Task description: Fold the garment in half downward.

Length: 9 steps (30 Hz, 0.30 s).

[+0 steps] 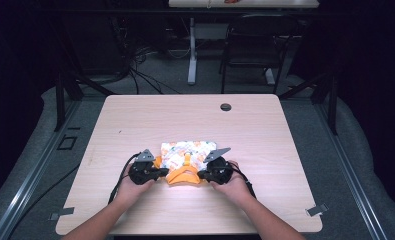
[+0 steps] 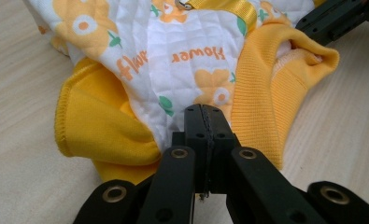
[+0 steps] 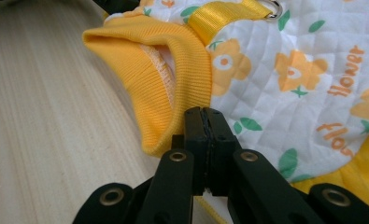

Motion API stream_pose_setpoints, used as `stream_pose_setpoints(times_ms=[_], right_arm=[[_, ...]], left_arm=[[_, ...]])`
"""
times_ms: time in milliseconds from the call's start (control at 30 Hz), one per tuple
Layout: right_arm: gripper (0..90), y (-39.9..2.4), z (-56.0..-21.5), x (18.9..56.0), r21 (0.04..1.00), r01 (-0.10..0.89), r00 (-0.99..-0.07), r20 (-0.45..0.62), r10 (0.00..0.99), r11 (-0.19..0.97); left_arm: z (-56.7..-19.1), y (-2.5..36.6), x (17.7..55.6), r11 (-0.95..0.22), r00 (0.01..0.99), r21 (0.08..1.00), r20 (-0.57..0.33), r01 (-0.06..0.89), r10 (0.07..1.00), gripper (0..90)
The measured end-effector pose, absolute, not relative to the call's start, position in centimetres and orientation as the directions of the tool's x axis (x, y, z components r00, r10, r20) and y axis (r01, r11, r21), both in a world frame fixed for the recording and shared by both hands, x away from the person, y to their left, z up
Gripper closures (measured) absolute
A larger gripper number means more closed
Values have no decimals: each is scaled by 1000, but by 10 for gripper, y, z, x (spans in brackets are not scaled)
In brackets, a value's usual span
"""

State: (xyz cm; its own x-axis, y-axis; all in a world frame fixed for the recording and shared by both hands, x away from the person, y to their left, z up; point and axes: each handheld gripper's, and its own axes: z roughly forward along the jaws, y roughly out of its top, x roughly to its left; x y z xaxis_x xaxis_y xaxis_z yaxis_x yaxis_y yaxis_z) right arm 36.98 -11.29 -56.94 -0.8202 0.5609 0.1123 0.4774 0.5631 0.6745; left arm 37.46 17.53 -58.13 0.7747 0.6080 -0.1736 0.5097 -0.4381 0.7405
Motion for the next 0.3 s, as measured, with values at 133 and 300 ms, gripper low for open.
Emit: stream_pose_setpoints(times_ms=[133, 300], right_arm=[[870, -113, -569, 375, 680, 493, -804, 117, 583, 543], [827, -120, -556, 372, 726, 479, -791, 112, 602, 494]], left_arm=[[-581, 175, 377, -416, 755, 750, -165, 514, 634, 899], [-573, 179, 375, -400, 755, 766, -164, 503, 635, 847]])
